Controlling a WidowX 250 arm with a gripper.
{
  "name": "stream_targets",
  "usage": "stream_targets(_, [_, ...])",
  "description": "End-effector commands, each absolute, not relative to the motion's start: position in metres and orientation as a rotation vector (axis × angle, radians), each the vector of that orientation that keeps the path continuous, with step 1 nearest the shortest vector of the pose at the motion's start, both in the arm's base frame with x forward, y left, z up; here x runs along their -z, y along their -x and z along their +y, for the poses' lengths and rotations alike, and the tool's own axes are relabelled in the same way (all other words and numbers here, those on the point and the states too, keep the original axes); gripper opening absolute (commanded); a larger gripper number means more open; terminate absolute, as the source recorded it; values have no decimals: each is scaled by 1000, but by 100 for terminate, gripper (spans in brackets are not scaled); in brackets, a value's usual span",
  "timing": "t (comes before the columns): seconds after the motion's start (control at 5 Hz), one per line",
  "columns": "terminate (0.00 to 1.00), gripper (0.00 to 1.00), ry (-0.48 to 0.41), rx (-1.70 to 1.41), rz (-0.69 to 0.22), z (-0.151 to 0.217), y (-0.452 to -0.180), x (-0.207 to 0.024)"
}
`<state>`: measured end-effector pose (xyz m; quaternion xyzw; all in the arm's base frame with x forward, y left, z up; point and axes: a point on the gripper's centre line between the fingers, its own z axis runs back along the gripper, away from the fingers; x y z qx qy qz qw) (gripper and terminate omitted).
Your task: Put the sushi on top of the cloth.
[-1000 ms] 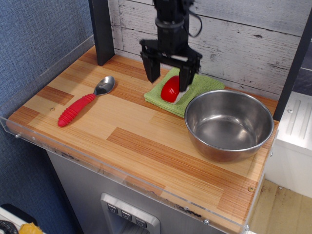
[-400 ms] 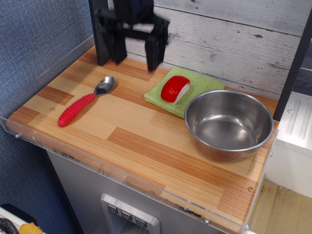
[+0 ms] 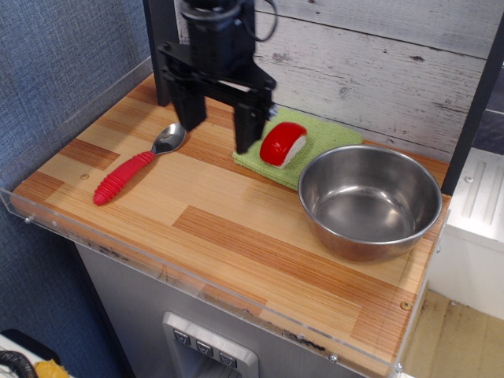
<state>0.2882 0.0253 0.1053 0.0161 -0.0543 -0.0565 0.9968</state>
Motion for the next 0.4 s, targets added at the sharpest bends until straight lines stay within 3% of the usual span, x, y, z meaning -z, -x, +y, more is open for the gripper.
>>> stream_targets(0.0, [0,100,-52,102,-191,28,-285,-122])
stream_targets(0.2, [100,100,-52,102,-191,28,-285,-122])
